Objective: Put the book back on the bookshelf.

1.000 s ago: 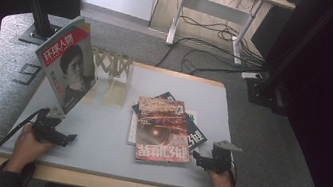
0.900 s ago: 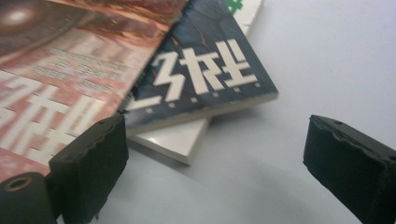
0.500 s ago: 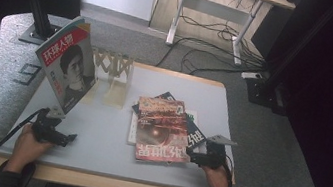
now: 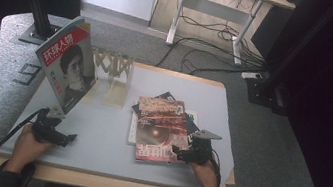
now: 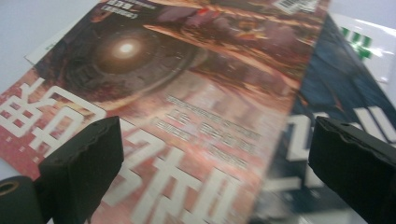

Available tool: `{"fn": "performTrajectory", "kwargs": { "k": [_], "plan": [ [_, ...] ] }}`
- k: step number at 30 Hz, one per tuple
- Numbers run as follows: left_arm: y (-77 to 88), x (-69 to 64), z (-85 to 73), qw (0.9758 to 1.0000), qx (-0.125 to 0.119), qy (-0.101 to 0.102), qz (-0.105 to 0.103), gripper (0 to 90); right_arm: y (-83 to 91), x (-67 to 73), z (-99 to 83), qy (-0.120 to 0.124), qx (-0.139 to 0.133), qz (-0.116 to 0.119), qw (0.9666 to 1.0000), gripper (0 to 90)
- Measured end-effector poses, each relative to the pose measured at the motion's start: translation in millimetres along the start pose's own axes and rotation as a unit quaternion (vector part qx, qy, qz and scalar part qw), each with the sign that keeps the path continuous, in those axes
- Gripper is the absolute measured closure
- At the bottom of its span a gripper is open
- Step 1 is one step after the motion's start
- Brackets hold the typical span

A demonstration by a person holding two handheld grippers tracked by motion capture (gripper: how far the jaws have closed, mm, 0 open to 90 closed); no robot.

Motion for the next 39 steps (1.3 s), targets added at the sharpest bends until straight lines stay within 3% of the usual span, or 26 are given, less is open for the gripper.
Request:
{"fn": "performTrajectory", "kwargs": {
  "k": [14,28,34,39],
  "plan": [
    [0.0,0.0,0.0,1.0000,0.000,0.000,0.000,0.0,-27.5,36.7,15.8,0.014,0.008,0.035,0.9992,2.0],
    [-0.1,0.0,0.0,1.0000,0.000,0.000,0.000,0.0,-63.3,83.1,26.7,0.043,0.020,0.081,0.9956,0.4],
    [0.0,0.0,0.0,1.0000,0.000,0.000,0.000,0.0,-73.8,96.1,29.3,0.052,0.023,0.084,0.9949,0.0],
    [0.0,0.0,0.0,1.0000,0.000,0.000,0.000,0.0,-81.1,101.3,30.8,0.064,0.024,0.070,0.9952,0.0]
  ]
}}
Point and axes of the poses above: each handheld gripper's, and its own axes: y roughly backward along the jaws, z roughly out of its top, x roughly to its left, the point moved 9 cm from there along -y, roughly forward along the jaws, and after that the axes turned 11 degrees about -x, right-handed, at the moved point
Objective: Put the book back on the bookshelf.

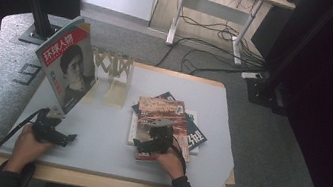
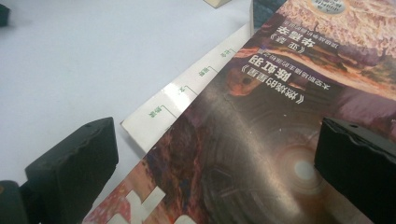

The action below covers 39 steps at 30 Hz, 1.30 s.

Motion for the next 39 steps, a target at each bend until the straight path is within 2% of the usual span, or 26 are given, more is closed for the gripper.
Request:
{"fn": "performTrajectory", "kwargs": {
  "k": [13,22,24,33,39],
  "plan": [
    [0.0,0.0,0.0,1.0000,0.000,0.000,0.000,0.0,-8.2,-0.7,-0.8,0.035,0.003,-0.039,0.9986,0.0],
    [0.0,0.0,0.0,1.0000,0.000,0.000,0.000,0.0,-10.1,-0.6,-2.4,0.052,0.008,-0.052,0.9972,0.0],
    [0.0,0.0,0.0,1.0000,0.000,0.000,0.000,0.0,-9.9,-2.6,-3.7,0.060,0.013,-0.064,0.9961,0.0],
    [0.0,0.0,0.0,1.0000,0.000,0.000,0.000,0.0,-7.3,-3.2,-5.2,0.053,0.013,-0.069,0.9962,0.0],
    [0.0,0.0,0.0,1.0000,0.000,0.000,0.000,0.0,0.6,-8.4,-9.1,0.044,0.018,-0.070,0.9964,0.0]
  ]
}}
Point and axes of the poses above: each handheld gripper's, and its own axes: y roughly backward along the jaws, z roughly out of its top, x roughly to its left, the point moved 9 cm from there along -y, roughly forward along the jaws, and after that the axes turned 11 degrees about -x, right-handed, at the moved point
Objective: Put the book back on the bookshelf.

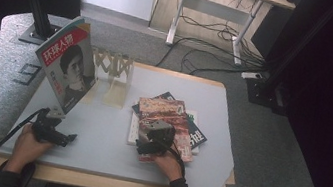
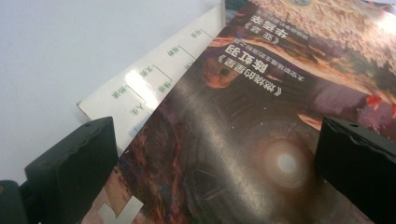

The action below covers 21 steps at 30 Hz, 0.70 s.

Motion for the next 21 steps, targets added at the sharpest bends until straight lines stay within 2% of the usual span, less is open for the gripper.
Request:
{"fn": "performTrajectory", "kwargs": {
  "k": [6,21],
  "plan": [
    [0.0,0.0,0.0,1.0000,0.000,-0.001,0.000,0.0,8.2,-6.1,-6.4,0.000,0.000,-0.003,1.0000,0.0],
    [0.0,0.0,0.0,1.0000,0.000,0.000,0.000,0.0,33.2,-27.6,-24.8,-0.020,-0.011,-0.003,0.9997,0.0]
  ]
}}
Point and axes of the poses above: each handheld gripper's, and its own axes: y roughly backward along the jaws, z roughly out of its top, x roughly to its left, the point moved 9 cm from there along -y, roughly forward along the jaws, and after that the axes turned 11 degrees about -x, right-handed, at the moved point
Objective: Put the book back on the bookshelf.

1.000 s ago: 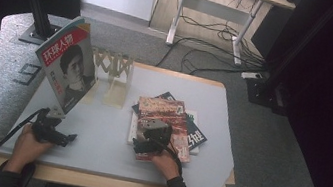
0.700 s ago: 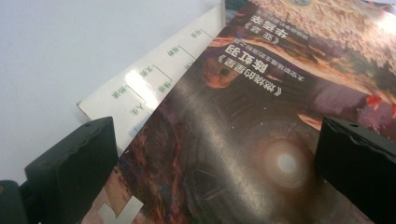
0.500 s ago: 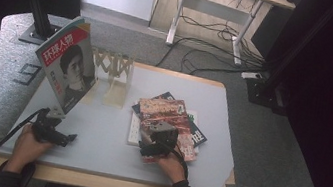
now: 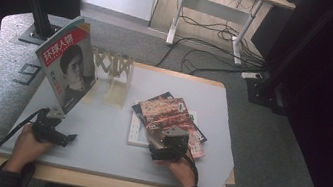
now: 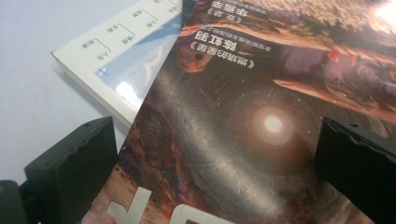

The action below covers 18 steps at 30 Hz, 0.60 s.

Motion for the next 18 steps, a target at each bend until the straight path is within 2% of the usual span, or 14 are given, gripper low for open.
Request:
{"fn": "performTrajectory", "kwargs": {
  "k": [11,18],
  "plan": [
    [0.0,-0.1,0.0,1.0000,0.000,0.000,0.000,0.0,25.5,-24.3,-17.4,-0.031,-0.013,-0.004,0.9994,0.0],
    [0.0,0.1,0.0,1.0000,0.000,0.001,0.001,0.0,30.7,-30.0,-21.2,-0.028,-0.009,-0.004,0.9996,0.0]
  ]
}}
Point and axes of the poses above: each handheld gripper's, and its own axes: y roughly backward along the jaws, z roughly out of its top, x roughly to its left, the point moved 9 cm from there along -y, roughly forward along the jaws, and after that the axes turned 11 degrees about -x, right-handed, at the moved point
